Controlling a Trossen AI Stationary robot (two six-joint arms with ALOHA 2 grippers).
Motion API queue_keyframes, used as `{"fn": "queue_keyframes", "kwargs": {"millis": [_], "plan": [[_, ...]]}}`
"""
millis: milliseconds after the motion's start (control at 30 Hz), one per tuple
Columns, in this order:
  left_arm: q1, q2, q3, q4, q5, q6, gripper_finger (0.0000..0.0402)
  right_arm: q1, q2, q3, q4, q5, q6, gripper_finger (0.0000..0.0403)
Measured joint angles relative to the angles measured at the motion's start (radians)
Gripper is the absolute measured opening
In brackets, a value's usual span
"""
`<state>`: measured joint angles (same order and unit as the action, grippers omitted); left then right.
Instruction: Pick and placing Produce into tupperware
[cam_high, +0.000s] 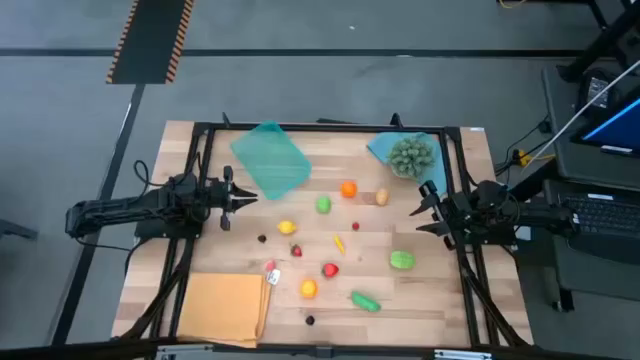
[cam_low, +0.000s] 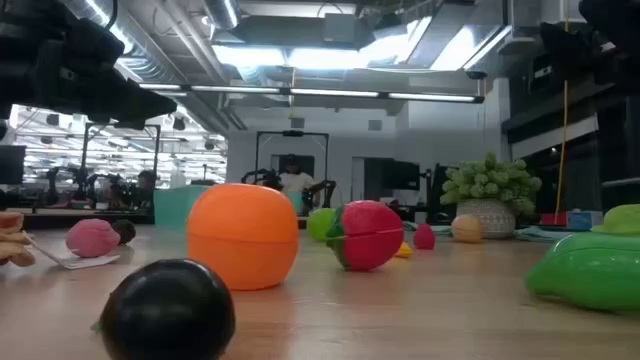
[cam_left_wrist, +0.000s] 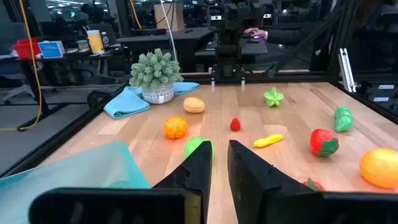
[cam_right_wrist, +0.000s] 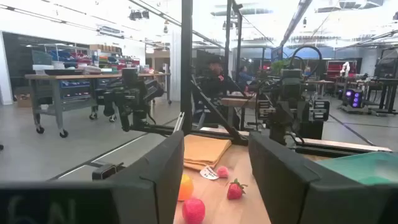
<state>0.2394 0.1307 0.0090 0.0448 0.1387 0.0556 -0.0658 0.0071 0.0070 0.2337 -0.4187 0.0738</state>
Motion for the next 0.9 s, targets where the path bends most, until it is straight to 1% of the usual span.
{"fn": "queue_keyframes", "kwargs": {"millis": [900], "plan": [[0.000, 0.000, 0.000, 0.000, 0.000, 0.000, 0.0097, 0.000, 0.000, 0.000, 0.000, 0.000, 0.000, 0.0182]]}}
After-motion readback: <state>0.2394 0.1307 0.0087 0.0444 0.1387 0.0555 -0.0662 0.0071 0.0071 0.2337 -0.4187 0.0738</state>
